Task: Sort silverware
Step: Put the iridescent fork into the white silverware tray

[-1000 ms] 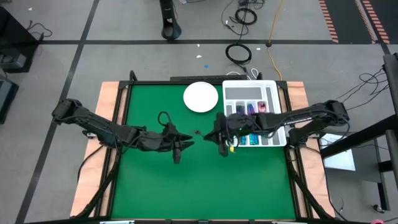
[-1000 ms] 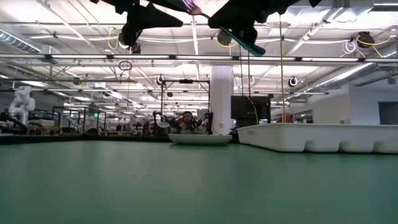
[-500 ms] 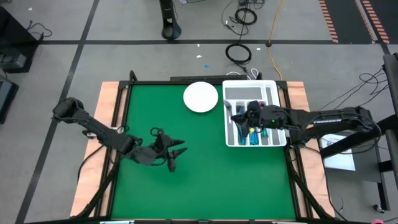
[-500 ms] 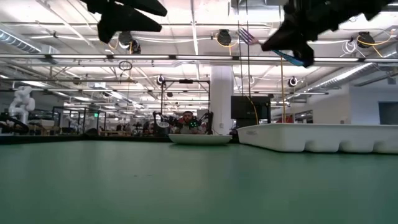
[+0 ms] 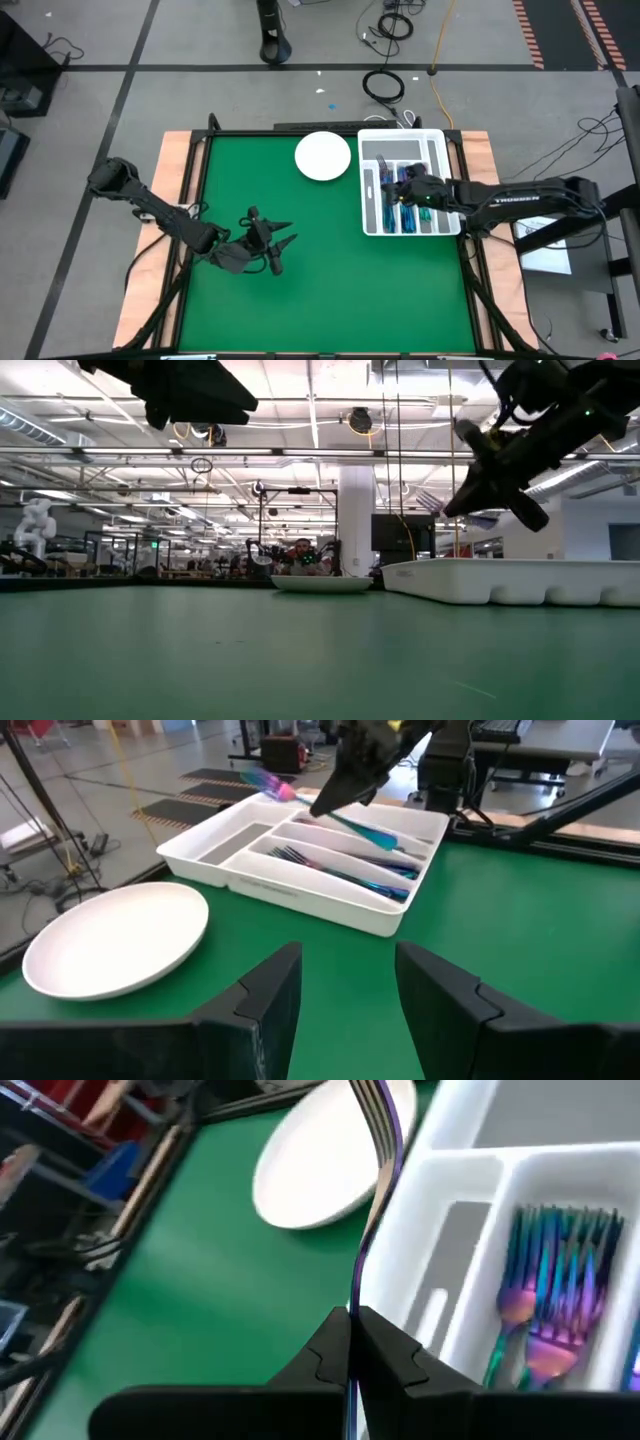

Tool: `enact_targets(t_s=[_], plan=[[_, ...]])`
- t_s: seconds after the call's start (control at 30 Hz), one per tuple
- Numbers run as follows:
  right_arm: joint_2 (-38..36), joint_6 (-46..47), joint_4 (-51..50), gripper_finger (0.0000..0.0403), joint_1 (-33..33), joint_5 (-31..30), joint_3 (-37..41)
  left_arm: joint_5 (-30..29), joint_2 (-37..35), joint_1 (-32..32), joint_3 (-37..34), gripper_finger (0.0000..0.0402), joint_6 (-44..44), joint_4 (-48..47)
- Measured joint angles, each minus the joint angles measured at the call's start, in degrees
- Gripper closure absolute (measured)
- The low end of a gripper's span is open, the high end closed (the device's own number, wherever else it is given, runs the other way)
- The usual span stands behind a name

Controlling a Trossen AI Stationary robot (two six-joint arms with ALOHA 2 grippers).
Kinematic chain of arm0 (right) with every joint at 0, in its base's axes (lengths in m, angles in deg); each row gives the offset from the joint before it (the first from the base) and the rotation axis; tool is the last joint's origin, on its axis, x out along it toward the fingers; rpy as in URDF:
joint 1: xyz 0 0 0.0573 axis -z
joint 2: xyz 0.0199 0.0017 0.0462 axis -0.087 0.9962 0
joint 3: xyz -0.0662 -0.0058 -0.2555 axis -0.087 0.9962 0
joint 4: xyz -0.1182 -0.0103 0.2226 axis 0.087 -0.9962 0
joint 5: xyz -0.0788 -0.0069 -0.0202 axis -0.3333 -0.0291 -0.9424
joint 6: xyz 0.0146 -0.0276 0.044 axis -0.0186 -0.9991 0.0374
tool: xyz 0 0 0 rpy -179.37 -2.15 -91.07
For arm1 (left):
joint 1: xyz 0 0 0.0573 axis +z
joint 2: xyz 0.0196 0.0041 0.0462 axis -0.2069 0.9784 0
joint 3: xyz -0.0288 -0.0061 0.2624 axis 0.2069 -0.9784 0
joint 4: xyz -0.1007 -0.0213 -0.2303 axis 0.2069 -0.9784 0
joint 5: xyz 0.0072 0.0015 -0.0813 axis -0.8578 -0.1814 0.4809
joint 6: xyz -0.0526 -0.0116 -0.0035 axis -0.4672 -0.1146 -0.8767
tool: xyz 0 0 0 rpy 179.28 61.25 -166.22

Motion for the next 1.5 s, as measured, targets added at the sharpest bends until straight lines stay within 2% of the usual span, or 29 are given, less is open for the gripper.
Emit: enact_targets(t_s=[0.3, 0.87, 1.07, 1.5], plan=[[6.35, 5.48, -2.53, 0.0403, 2.17, 0.32, 0.04, 0.04, 0.00, 0.36, 0.00, 0.0237, 5.72, 0.26], [14.90, 10.36, -5.36, 0.0400, 2.51, 1.29, 0.04, 0.75, 0.01, 1.29, 0.00, 0.0237, 5.83, 0.23], [15.26, 9.26, -5.57, 0.0373, 2.51, 1.17, 0.04, 0.77, 0.02, 1.29, 0.02, 0.0237, 5.49, 0.28], [9.81, 4.87, -7.25, 0.0274, 2.51, 1.34, 0.04, 1.65, 0.02, 1.29, 0.04, 0.0237, 5.49, 0.65]])
